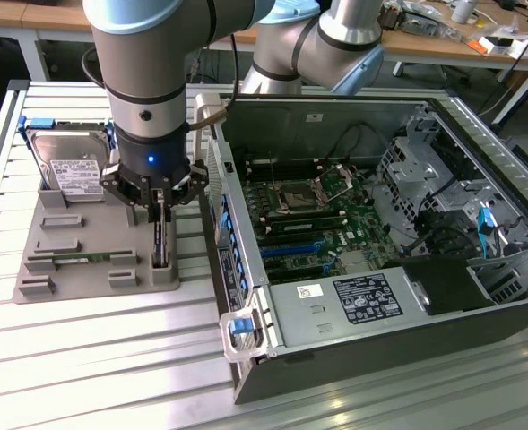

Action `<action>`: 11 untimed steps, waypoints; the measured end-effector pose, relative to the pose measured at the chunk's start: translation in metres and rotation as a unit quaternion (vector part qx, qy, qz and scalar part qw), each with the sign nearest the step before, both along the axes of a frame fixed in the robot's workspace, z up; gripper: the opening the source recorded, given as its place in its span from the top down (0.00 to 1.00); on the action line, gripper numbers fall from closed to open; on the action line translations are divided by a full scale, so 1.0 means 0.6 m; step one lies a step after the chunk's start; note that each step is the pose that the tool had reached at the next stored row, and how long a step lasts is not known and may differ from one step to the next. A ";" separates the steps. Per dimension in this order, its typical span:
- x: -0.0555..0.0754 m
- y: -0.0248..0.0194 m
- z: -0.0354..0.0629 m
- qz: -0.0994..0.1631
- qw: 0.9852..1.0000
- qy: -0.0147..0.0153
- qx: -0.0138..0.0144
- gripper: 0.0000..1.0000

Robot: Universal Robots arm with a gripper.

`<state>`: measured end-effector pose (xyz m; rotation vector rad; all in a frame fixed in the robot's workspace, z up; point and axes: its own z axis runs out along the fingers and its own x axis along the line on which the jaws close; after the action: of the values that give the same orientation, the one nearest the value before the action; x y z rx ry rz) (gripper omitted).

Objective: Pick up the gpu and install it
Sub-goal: 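Pick up the gpu and move the gpu toward the slot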

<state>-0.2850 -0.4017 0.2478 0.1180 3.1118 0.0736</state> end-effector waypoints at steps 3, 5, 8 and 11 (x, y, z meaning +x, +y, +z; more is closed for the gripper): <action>0.000 0.0000 0.000 0.000 1.000 0.000 0.000 0.74; 0.000 0.0000 0.001 0.000 1.000 0.000 0.000 0.74; 0.000 0.0000 0.002 0.000 1.000 0.000 0.000 0.74; 0.000 0.0000 0.004 0.000 1.000 0.000 0.000 0.74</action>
<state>-0.2850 -0.4016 0.2501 0.1180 3.1116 0.0738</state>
